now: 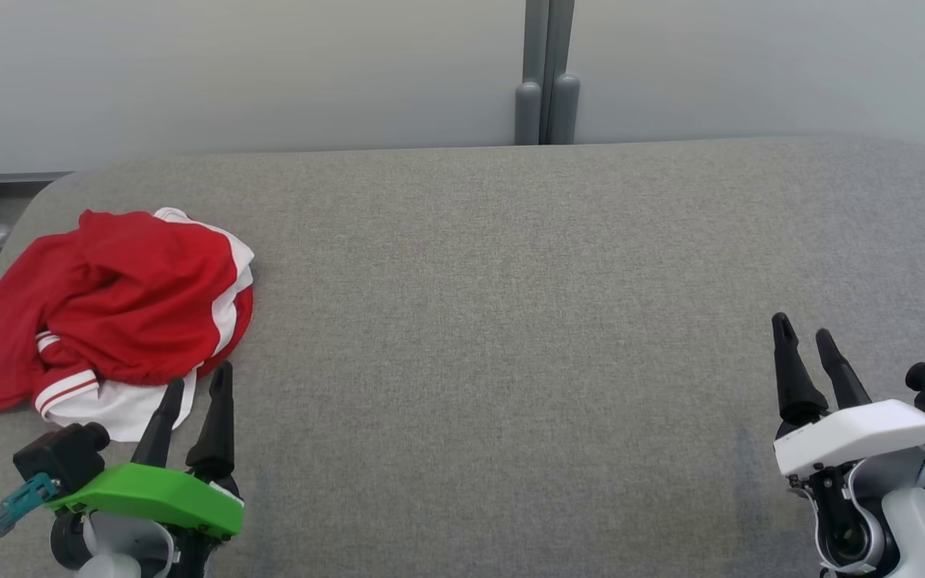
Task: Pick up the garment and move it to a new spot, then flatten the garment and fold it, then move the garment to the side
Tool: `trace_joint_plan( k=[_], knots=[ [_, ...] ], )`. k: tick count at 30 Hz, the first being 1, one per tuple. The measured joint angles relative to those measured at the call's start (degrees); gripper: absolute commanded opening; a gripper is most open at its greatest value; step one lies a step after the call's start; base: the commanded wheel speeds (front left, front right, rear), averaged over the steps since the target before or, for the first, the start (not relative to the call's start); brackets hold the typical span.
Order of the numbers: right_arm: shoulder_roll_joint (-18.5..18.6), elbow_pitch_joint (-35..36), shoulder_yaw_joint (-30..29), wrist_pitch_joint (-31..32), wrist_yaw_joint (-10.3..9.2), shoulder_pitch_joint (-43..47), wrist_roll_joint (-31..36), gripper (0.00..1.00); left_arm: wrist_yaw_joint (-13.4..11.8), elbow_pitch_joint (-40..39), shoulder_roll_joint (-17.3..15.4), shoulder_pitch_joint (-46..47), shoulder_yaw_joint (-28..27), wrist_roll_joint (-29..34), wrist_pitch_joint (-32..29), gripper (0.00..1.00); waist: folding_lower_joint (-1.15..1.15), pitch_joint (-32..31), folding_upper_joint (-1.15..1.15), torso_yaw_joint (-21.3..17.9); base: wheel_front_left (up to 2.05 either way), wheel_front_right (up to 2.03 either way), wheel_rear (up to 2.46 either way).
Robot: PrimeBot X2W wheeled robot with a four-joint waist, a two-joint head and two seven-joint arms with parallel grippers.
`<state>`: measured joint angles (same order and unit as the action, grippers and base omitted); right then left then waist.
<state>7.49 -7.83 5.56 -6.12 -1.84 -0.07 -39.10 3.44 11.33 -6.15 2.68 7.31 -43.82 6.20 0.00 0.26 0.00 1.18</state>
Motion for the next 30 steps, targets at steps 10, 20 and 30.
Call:
trace_joint_plan(
  k=[10, 20, 30],
  knots=[
    [0.2, 1.0, 0.5, -2.0, -1.4, 0.8, 8.3, 1.0, 0.0, -0.9, -0.2, 0.0, 0.7, 8.3, 2.1, 1.0, 0.0, 0.3, 0.0, 0.0, 0.0, 0.0, 0.0],
    [0.6, 2.0, 1.4, -4.0, -2.64, 1.8, 16.0, 1.0, 0.0, -0.9, -0.5, 0.0, 1.9, 16.4, 4.1, 1.0, 0.0, 0.7, 0.0, -0.3, 0.0, 0.0, 0.0],
    [2.2, 2.5, 2.0, -6.1, -2.89, 1.8, 23.3, 1.0, 0.1, -0.7, -0.5, 0.5, 2.1, 24.0, 6.0, 1.0, 0.0, 0.8, 0.0, -0.7, 0.0, 0.0, 0.0]
  ],
)
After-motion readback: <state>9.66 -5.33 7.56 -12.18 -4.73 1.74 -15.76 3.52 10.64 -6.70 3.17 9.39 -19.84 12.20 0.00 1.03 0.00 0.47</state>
